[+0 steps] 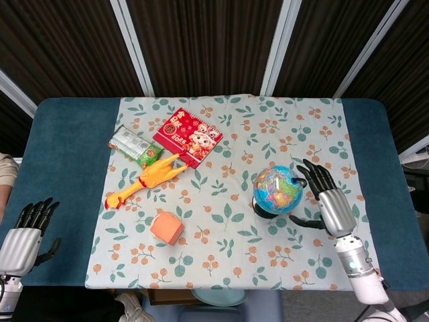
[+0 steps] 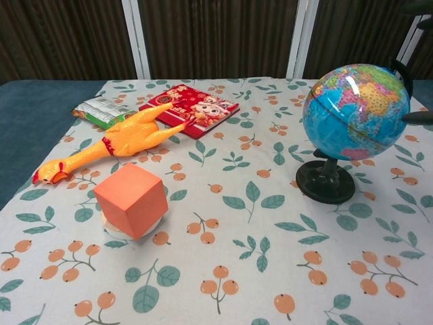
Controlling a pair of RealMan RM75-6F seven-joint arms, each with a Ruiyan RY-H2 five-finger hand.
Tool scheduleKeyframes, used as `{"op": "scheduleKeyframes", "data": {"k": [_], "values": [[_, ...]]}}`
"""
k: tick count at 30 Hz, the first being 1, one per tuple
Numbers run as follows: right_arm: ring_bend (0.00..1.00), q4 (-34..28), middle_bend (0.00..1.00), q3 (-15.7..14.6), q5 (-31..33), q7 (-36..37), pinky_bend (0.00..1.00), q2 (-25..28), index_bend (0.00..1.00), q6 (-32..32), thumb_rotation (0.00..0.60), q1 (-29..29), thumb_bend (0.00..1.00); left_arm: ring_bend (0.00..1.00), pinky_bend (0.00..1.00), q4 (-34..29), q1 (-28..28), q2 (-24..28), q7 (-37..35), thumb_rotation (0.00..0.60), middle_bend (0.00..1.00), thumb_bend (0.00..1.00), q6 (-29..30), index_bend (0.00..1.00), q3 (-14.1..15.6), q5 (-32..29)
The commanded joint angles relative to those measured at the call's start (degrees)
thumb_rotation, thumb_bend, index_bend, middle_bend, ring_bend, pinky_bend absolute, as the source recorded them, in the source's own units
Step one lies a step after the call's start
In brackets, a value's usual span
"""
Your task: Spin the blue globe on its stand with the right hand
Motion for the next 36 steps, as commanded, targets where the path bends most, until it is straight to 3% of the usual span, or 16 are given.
{"op": "scheduleKeyframes", "data": {"k": [1,11,36], "values": [[0.00,-1.1,0.00,1.8,2.7,-3.8,0.00,-2.9,0.00,-2.5,0.600,2.6,0.15,0.00,0.00,0.0,0.1,0.2,-0.3,0.600,0.00,0.41,0.3,0.03,-0.1,-0.1],[0.00,-0.4,0.00,3.4,7.3,-7.1,0.00,-5.7,0.00,-4.3,0.600,4.5,0.15,0.00,0.00,-0.2,0.5,0.6,-0.5,0.600,0.00,0.41,0.8,0.03,-0.2,-0.2],[0.00,6.6,0.00,3.1,12.8,-4.6,0.00,-2.8,0.00,-6.5,0.600,3.8,0.15,0.00,0.00,-0.5,0.0,-0.2,2.0,0.600,0.00,0.42,-0.8,0.04,-0.1,-1.1]]}}
